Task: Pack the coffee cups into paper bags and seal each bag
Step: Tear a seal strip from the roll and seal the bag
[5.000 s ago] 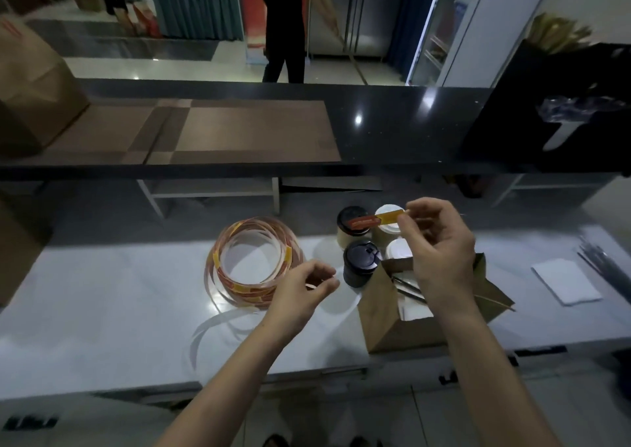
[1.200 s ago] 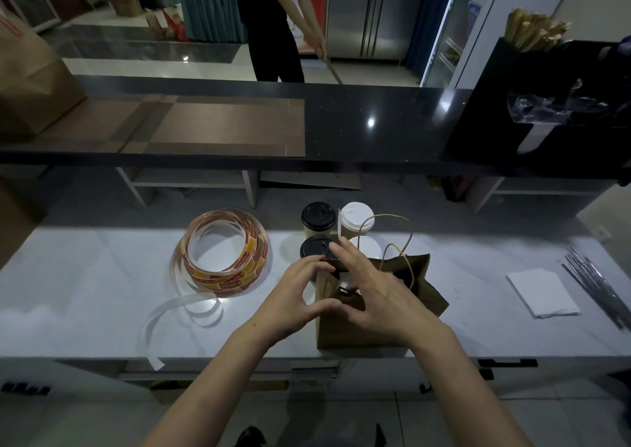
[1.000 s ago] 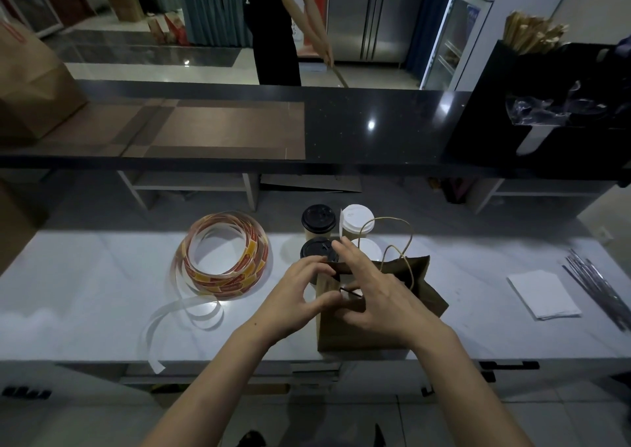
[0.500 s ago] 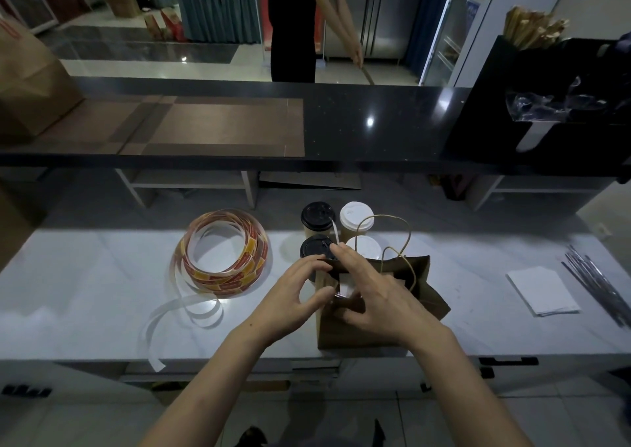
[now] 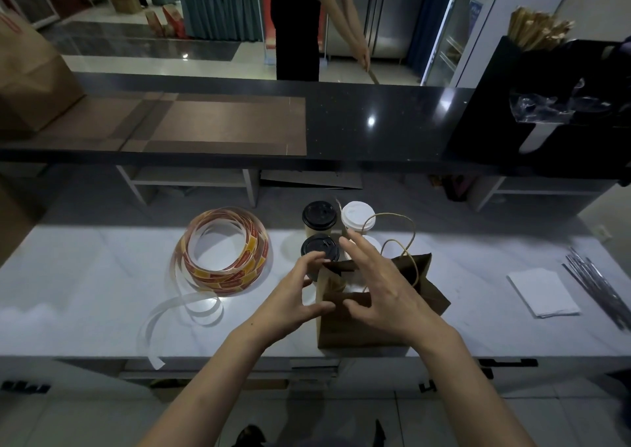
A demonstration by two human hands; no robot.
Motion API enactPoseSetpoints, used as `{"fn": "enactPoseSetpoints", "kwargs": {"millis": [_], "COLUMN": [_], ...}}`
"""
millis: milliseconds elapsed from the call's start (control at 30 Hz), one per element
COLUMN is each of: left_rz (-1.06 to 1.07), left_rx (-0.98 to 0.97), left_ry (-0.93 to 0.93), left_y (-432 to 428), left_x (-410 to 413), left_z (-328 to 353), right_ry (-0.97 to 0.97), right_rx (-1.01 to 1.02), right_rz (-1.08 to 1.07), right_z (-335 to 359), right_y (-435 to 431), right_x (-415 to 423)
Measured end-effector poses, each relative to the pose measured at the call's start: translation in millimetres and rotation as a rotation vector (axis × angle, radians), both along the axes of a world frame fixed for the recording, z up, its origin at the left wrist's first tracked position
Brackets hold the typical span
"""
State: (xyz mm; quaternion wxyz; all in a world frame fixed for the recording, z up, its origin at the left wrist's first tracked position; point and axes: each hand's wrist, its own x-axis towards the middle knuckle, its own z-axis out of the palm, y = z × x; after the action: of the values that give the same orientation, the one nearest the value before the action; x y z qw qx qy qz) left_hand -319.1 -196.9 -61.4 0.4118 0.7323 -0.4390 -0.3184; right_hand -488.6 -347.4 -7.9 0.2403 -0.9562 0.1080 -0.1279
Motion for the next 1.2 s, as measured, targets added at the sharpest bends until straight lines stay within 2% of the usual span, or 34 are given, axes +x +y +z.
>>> {"fn": "enactPoseSetpoints", "kwargs": {"millis": [367, 667, 900, 1067, 1200], "left_rz": [0.086, 0.133, 0.116, 0.139, 0.146], "left_rx": [-0.069, -0.086, -0.035, 0.022, 0.037], "left_ry": [0.019, -0.012, -0.114, -0.012, -0.028], "left_y": [-6.4, -11.4, -13.1, -8.5, -8.6], "left_x": [-1.7, -2.0, -4.5, -6.7, -8.9], "left_z": [-4.7, -11.9, -9.4, -8.6, -6.2], "right_ry": [0.024, -0.028, -0.064, -0.078, -0.072], "right_rx": [0.021, 0.171, 0.224, 0.230, 0.223], "right_rz": [-0.033, -0.017, -0.042, -0.043, -0.044], "right_z": [-9.9, -11.3, -14.8, -18.5, -19.2], "right_y": [-5.1, -5.7, -4.9, -6.5, -6.4], "right_x": [12.7, 17.6, 17.1, 17.4, 16.4]}}
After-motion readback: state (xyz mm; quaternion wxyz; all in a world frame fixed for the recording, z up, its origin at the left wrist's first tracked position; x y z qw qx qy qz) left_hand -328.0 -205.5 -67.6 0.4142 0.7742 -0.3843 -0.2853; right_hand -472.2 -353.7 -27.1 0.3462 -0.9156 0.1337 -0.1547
